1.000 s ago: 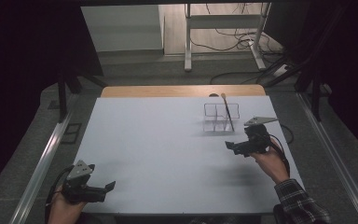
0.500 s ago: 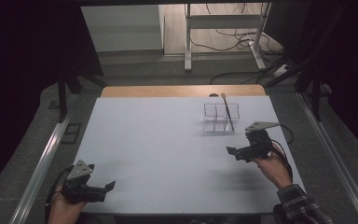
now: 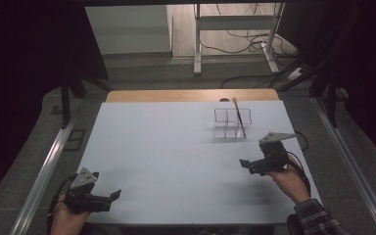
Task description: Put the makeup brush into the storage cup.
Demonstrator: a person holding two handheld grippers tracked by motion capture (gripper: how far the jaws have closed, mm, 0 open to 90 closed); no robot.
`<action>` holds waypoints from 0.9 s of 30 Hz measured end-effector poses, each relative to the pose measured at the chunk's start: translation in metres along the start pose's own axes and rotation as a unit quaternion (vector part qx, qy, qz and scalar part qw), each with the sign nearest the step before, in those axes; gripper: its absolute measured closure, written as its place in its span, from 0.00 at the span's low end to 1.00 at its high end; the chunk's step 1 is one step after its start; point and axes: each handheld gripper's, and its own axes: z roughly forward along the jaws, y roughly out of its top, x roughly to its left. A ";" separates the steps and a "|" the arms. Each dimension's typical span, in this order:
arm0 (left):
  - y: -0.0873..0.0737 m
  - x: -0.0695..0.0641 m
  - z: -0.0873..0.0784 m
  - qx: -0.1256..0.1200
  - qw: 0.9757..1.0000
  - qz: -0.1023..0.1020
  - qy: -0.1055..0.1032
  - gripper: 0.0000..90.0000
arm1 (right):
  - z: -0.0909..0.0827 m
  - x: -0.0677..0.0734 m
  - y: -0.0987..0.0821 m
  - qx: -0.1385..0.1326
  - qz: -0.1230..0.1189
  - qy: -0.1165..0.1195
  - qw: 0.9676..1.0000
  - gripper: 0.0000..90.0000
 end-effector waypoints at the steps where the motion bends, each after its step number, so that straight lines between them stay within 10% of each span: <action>1: 0.000 0.000 0.000 0.000 1.000 0.000 0.000 0.00 | -0.001 0.000 -0.001 0.001 -0.001 0.000 1.000 0.00; 27: 0.000 0.000 0.001 0.001 1.000 0.000 0.000 0.00 | -0.016 0.006 -0.018 0.012 -0.001 -0.001 1.000 0.00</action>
